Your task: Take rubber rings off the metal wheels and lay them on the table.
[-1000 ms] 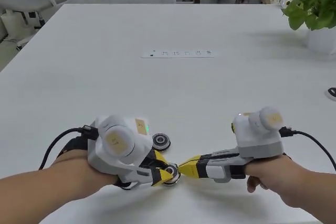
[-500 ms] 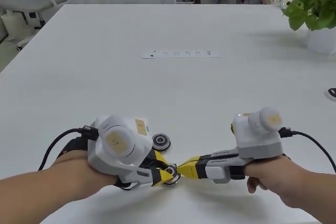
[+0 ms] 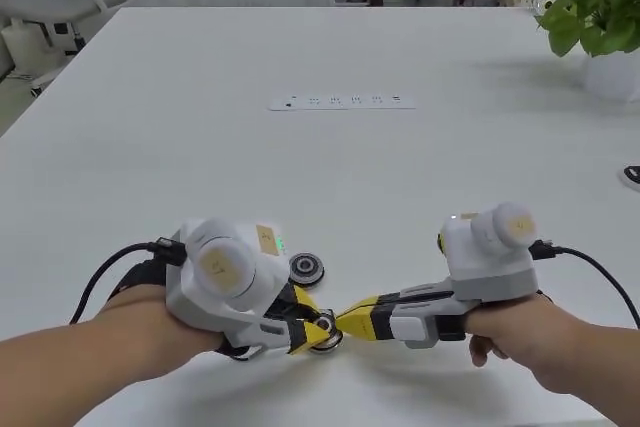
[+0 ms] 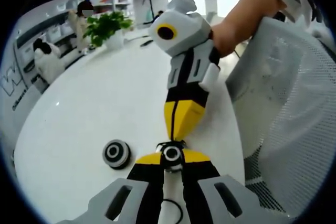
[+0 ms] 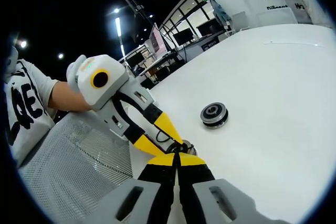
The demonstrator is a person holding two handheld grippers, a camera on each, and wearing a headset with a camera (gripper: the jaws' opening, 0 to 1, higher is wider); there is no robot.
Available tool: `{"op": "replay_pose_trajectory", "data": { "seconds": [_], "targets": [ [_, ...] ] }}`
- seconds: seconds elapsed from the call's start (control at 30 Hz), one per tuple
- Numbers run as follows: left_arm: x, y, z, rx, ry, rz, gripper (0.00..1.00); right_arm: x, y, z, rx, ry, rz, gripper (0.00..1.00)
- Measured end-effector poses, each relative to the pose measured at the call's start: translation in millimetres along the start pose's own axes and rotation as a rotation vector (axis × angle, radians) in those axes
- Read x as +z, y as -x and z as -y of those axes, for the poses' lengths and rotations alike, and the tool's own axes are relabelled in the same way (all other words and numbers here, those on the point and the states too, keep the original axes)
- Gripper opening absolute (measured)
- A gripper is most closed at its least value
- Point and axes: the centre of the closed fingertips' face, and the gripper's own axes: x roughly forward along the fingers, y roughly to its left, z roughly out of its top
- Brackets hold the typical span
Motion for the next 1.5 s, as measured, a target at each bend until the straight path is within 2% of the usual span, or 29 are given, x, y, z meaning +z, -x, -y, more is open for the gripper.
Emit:
{"op": "replay_pose_trajectory", "data": {
  "seconds": [0.3, 0.8, 1.03, 1.17, 1.4, 1.5],
  "targets": [
    [-0.1, -0.2, 0.5, -0.003, -0.001, -0.002, 0.12, 0.1, -0.1, -2.9, 0.013, 0.013, -0.006, 0.0],
    [0.1, 0.1, 0.3, -0.001, -0.001, -0.001, 0.12, 4.4, 0.4, -8.2, 0.04, 0.009, 0.013, 0.0],
    [0.2, 0.1, 0.3, -0.001, -0.001, 0.001, 0.12, 6.5, 0.9, -12.2, 0.065, -0.02, 0.029, 0.0],
    [0.3, 0.1, 0.3, -0.001, -0.002, 0.002, 0.12, 8.6, 3.0, -11.7, 0.081, -0.068, 0.054, 0.0],
    [0.4, 0.5, 0.8, -0.002, -0.003, 0.003, 0.12, 2.6, 1.8, -0.8, 0.013, -0.033, 0.015, 0.0],
    [0.5, 0.3, 0.7, -0.001, -0.005, 0.004, 0.13, -0.3, 1.8, 1.9, 0.004, -0.028, 0.004, 0.0]
  ]
}}
